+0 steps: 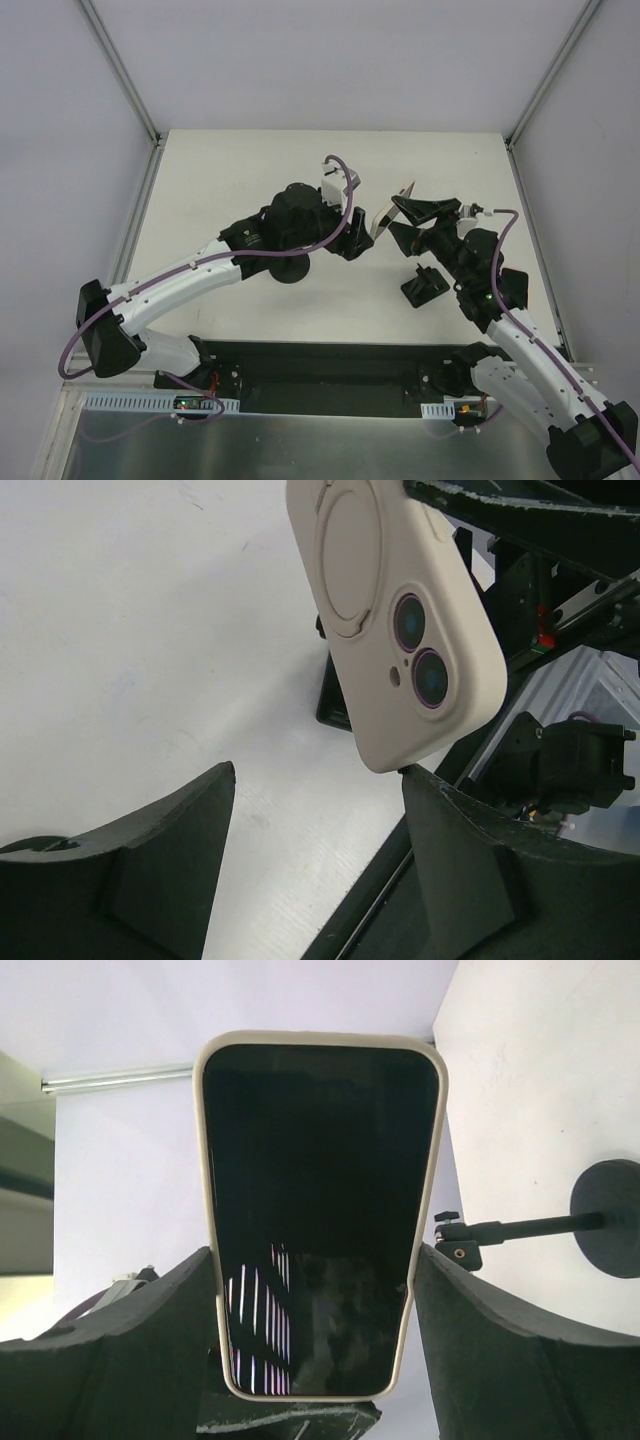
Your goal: Place the phone on the phone stand
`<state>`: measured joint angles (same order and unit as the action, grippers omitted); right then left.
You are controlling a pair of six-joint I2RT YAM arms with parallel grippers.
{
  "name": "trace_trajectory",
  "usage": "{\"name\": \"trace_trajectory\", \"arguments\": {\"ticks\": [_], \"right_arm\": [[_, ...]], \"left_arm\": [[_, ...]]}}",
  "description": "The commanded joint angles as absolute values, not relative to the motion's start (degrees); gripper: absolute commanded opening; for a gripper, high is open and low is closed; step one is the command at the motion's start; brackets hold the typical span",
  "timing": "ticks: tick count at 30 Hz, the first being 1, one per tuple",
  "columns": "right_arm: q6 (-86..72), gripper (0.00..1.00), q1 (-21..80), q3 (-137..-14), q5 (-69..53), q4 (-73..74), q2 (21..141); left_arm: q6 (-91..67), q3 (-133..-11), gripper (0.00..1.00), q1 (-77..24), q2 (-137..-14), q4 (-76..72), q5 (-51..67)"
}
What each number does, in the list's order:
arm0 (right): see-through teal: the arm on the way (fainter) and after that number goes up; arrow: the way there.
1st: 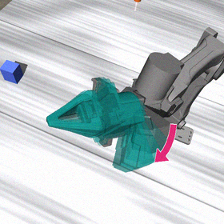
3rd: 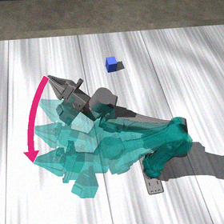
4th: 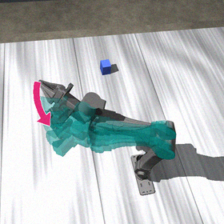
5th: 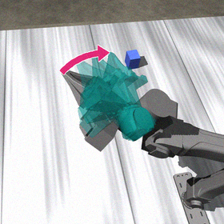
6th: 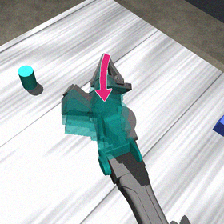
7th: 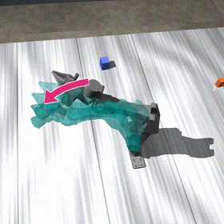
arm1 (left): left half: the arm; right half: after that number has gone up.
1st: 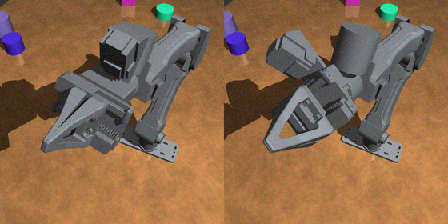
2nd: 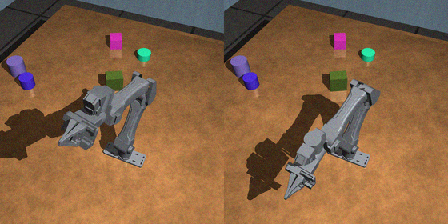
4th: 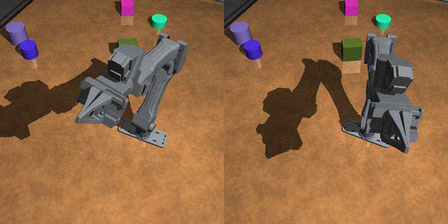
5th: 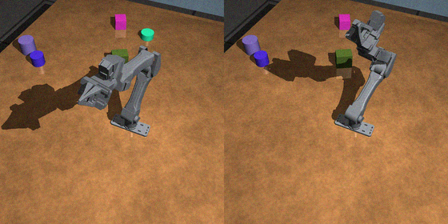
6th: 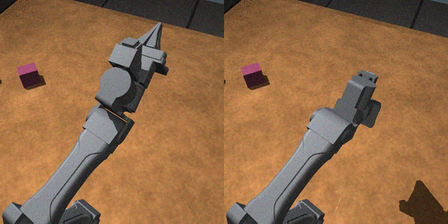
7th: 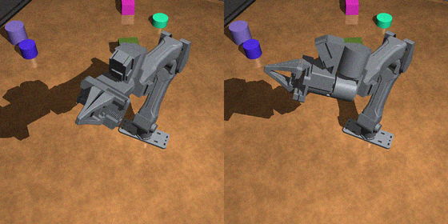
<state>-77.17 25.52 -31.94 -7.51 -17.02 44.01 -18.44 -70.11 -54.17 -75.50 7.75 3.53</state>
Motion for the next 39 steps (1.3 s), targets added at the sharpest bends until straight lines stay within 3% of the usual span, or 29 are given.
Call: {"name": "trace_trajectory", "arguments": {"ticks": [1,8,9,10,12,14,18,20,23,24,26,27,28,30,31,33,34,39], "right_arm": [[-79.63,0.01,26.37,-31.64,-8.09,-18.63,40.7],[-82.26,0.01,22.95,-28.13,-10.54,-19.77,38.5],[-82.35,0.01,22.5,-28.04,-10.89,-19.86,38.15],[-82.44,0.01,22.5,-27.78,-11.07,-19.86,37.62],[-83.23,0.01,22.15,-27.51,-11.08,-19.78,36.3],[-84.11,0.01,21.89,-26.72,-10.81,-19.77,34.47],[-85.42,0.01,20.92,-25.66,-10.02,-19.42,32.08],[-85.87,0.01,20.13,-25.49,-11.07,-19.42,31.64],[-86.4,0.01,20.04,-25.31,-12.13,-19.42,30.68],[-86.14,0.01,19.87,-25.31,-12.13,-19.08,30.24],[-83.42,0.01,19.78,-25.49,-12.04,-17.15,28.66],[-81.58,0.02,19.6,-25.84,-12.13,-16.27,28.04],[-77.65,0.18,19.25,-26.36,-12.91,-12.95,27.69],[-71.4,0.46,18.72,-28.73,-14.14,-7.15,27.25],[-63.01,0.72,18.55,-31.44,-15.28,-1.64,27.42],[-55.06,0.92,18.54,-34.26,-16.78,3.49,27.77],[-50.84,0.96,18.63,-36.63,-17.92,8.3,27.86],[-24.91,0.96,18.46,-41.39,-23.1,18.62,28.12]], "left_arm": [[-19.94,-74.7,0.68,-55.55,-78.56,0.18,5.88],[-19.25,-78.05,0.75,-58.01,-82.88,-2.72,7.48],[-19.25,-78.31,0.74,-58.18,-83.32,-3.07,7.04],[-19.34,-79.01,0.6,-58.27,-84.71,-3.16,6.94],[-19.51,-81.12,0.52,-58.27,-86.13,-3.08,6.94],[-19.86,-82.26,0.51,-58.27,-87.53,-3.16,7.12],[-20.39,-82.0,0.59,-58.36,-89.03,-3.43,7.21],[-20.39,-82.52,0.58,-58.36,-89.73,-3.34,7.12],[-20.48,-83.14,0.44,-58.36,-90.7,-3.34,7.12],[-20.22,-83.41,0.33,-58.36,-90.88,-3.43,7.12],[-19.87,-83.76,0.21,-58.36,-90.79,-3.25,6.94],[-19.6,-83.85,0.05,-58.36,-90.36,-3.16,6.51],[-19.51,-83.67,0.0,-58.36,-90.0,-2.73,6.33],[-18.99,-82.8,0.0,-58.27,-88.43,-2.29,5.63],[-18.64,-82.36,0.0,-58.27,-87.9,-1.33,5.71],[-17.24,-80.86,0.0,-58.1,-85.53,-0.27,5.1],[-16.88,-80.34,0.0,-58.01,-84.65,1.04,5.1],[-16.79,-76.56,0.0,-53.54,-77.1,5.79,12.55]]}}
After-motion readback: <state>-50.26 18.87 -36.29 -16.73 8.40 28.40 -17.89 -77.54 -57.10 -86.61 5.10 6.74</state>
